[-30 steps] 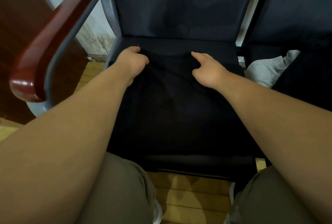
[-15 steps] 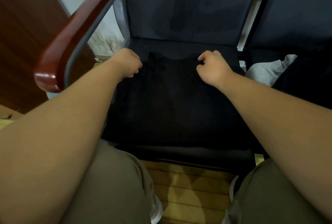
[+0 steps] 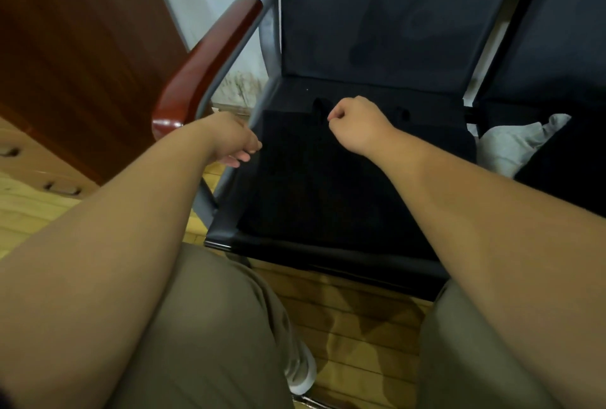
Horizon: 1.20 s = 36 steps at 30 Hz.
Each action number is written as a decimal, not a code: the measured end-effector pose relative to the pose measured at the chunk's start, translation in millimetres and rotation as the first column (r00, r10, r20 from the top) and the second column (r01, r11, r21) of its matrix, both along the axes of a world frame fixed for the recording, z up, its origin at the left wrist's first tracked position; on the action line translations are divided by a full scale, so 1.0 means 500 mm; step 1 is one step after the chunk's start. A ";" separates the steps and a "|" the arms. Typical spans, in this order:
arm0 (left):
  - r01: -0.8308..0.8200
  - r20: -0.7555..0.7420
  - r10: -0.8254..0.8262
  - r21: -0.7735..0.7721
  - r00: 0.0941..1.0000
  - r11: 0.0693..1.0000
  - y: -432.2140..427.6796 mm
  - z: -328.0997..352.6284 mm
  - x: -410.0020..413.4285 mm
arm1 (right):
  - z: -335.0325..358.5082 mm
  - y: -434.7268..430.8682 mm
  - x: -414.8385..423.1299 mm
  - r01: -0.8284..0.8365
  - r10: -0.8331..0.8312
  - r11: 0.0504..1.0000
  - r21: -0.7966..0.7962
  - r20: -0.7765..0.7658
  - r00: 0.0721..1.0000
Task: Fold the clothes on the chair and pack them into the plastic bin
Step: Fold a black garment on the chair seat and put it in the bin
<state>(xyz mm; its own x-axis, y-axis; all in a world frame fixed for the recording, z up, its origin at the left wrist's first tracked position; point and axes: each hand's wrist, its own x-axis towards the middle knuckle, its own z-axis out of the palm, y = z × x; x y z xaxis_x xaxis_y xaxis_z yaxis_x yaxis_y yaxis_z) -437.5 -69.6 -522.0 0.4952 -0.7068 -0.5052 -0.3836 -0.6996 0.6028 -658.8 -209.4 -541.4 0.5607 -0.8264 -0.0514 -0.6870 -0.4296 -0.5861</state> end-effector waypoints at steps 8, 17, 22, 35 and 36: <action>0.125 0.010 -0.129 0.181 0.992 0.976 0.016 -0.027 -0.002 | -0.036 0.055 0.114 -0.085 0.085 0.996 0.001 -0.048 0.995; 0.285 0.020 -0.319 0.394 0.948 0.874 0.013 -0.026 -0.027 | -0.039 0.028 0.214 -0.042 0.048 0.996 0.077 -0.070 0.996; 0.386 0.157 -0.483 0.417 0.861 0.823 0.002 0.000 -0.059 | -0.050 0.023 0.286 -0.118 0.120 0.993 0.023 -0.263 0.957; 0.241 -0.158 -0.203 0.273 0.966 0.931 0.003 -0.043 -0.012 | -0.040 -0.015 0.265 -0.135 0.127 0.987 -0.083 -0.100 0.987; 0.225 -0.201 -0.176 0.261 0.964 0.939 0.005 -0.038 -0.020 | -0.036 -0.021 0.247 -0.106 0.105 0.992 -0.071 -0.011 0.994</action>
